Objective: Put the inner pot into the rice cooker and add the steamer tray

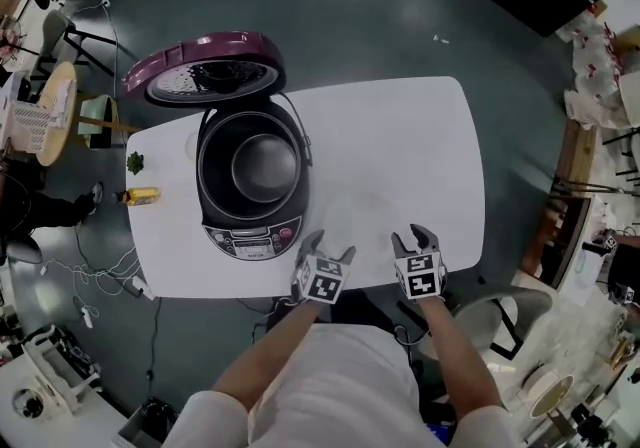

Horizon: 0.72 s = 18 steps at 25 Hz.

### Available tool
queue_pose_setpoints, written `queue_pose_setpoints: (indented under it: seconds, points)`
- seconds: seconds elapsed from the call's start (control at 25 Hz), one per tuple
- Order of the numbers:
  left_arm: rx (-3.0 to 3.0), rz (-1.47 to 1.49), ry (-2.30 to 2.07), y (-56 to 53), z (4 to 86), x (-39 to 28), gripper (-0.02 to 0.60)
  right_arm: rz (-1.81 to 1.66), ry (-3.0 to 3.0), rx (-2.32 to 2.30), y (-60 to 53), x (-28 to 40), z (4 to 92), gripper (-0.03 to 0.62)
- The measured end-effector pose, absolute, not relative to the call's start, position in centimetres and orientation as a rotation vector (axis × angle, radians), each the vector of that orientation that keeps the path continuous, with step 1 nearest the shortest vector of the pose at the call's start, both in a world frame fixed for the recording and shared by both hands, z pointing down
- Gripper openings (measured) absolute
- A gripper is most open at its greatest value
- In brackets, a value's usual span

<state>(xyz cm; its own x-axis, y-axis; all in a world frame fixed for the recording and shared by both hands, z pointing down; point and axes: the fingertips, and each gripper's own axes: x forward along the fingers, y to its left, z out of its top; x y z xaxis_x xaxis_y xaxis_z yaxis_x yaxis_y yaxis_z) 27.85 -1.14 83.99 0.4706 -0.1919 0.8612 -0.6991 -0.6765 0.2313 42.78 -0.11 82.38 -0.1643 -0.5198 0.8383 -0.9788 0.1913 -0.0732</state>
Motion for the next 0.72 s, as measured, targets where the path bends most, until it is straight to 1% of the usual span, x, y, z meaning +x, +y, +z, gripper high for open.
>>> queue_pose_setpoints:
  seconds: [0.44,0.56,0.64,0.68,0.72]
  points:
    - [1.989,1.193,-0.841,-0.5,88.9,25.9,0.354,0.921,-1.706,1.336,0.7,43.7,88.4,0.196]
    - [1.954,1.2,-0.844,-0.4,89.9,25.8,0.328,0.942,-1.693,1.314,1.1,43.7,89.4,0.192]
    - [1.943,1.224,-0.842,-0.5,90.4,25.6,0.3,0.948,-1.691,1.303,1.1,43.7,89.9,0.176]
    - [1.939,1.236,-0.842,-0.6,90.6,25.5,0.279,0.951,-1.692,1.3,1.0,43.6,90.0,0.172]
    - [1.933,1.245,-0.841,-0.7,90.8,25.4,0.237,0.951,-1.693,1.296,0.9,43.6,90.1,0.159]
